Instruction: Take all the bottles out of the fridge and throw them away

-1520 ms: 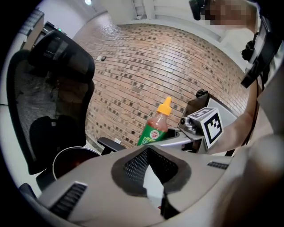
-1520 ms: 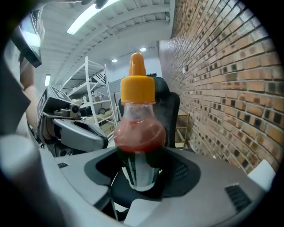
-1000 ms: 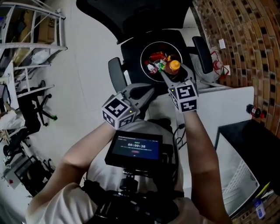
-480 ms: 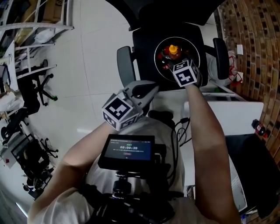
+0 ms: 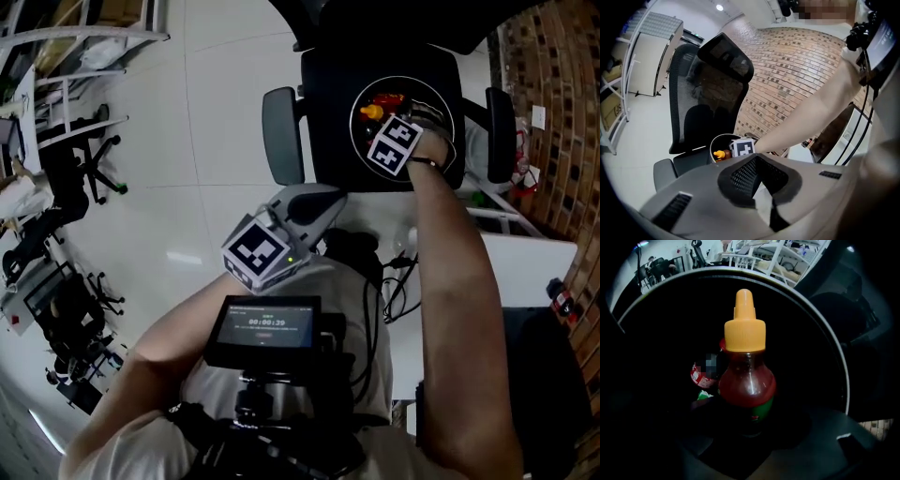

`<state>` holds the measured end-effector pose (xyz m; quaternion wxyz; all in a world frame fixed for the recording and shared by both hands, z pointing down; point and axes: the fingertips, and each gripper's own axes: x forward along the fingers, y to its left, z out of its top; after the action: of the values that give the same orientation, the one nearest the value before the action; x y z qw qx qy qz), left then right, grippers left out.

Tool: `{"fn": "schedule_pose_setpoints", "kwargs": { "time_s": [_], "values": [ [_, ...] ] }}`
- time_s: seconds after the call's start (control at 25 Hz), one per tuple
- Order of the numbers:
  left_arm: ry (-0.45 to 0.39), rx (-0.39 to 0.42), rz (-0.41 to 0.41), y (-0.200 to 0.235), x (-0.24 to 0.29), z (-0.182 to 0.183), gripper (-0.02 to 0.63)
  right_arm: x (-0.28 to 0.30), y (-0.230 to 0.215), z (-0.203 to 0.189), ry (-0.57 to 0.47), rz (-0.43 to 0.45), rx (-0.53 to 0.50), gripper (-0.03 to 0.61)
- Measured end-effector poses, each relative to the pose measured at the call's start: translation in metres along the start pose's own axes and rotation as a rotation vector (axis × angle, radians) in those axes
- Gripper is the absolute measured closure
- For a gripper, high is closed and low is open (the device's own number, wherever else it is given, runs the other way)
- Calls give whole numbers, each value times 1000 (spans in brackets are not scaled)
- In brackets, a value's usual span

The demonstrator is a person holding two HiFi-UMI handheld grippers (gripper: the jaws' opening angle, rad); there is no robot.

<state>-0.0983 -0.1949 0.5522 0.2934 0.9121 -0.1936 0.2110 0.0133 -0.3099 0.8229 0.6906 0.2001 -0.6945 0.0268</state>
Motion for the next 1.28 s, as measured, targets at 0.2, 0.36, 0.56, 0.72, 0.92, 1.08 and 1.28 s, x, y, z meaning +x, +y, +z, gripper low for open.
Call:
{"fn": "schedule_pose_setpoints", "kwargs": {
  "time_s": [0.2,0.36,0.56,0.72,0.92,1.08,1.28],
  "values": [
    [30,-26,20,3,-9,-16,604,21,1,-6,70,14,27,304],
    [29,-26,11,1,-13,-17,603,9,-2,5,24,1,48,284],
    [-5,14,-23,1,-11,-7,604,-30,-12,18,-39,-17,127,289],
    [-29,20,-26,1,-12,1,603,-78,-16,28,-122,-93,162,433],
    [-52,56,-52,-1,-12,15,604,-148,-33,31,-239,-234,275,577],
    [-70,63,-62,-8,-14,25,604,-215,-33,19,-448,-254,590,578],
    [-77,96,-89,-18,-14,40,604,-284,-12,-4,-698,-269,881,578]
  ]
}}
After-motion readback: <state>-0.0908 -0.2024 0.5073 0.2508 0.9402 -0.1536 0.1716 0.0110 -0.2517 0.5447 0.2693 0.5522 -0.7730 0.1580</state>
